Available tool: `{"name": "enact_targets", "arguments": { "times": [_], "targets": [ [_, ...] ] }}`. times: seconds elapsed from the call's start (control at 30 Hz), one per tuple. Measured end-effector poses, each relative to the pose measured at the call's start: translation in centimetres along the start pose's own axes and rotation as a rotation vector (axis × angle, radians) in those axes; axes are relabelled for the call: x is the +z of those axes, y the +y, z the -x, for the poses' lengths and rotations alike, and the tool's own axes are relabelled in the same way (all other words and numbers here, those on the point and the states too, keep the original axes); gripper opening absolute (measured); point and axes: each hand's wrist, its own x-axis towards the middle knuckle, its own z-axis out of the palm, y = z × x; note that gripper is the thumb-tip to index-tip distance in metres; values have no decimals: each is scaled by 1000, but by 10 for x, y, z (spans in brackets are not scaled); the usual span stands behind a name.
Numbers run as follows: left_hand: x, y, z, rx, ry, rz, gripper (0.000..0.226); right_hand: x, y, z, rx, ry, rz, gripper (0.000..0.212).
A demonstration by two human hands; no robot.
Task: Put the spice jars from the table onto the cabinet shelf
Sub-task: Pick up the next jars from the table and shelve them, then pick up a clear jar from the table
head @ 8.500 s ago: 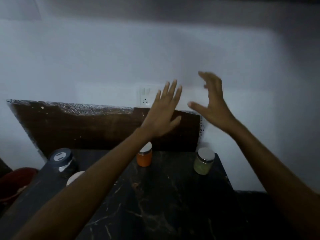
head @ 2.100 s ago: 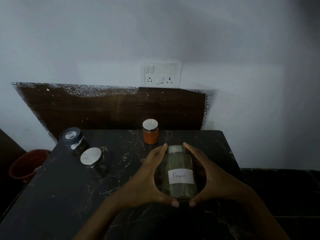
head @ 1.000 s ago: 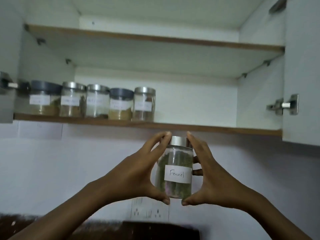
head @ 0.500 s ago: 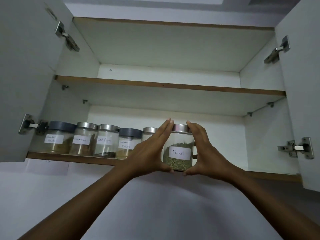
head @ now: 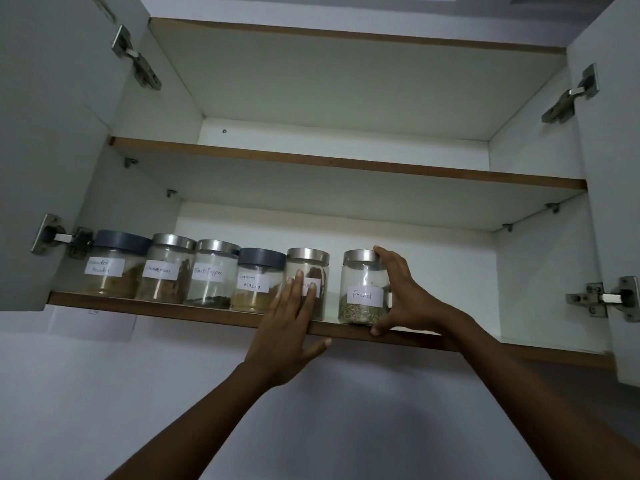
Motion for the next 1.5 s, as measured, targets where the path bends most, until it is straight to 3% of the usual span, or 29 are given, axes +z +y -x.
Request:
{"name": "enact_targets", "arguments": {
  "times": [0.27,0.4,0.8,0.93,1.03,1.23,1.33,1.5],
  "targets": [
    [6,-1,2,33,32,-94,94,20,15,-17,44,84,-193,110],
    [8,0,1,27,26,-103,96,28,14,-22,35,121,-201,108],
    [7,0,2,13,-26,-112,99,46,0,-18,84,172,-171,113],
    [-3,1,6,22,-80,-111,98,59,-8,0,156,303,-158,115],
    [-11,5,24,65,-93,-38,96,67,-24,17,160,349,-184,114],
    [-35,-1,97,128,-101,74,83,106,-65,72,88,402,-4,97],
    [-49,-9,140,100,-119,196,77,140,-88,104,48,310,-67,88],
    [-65,-25,221,-9,-196,311,68,205,-121,146,20,-35,-171,79]
  ]
}}
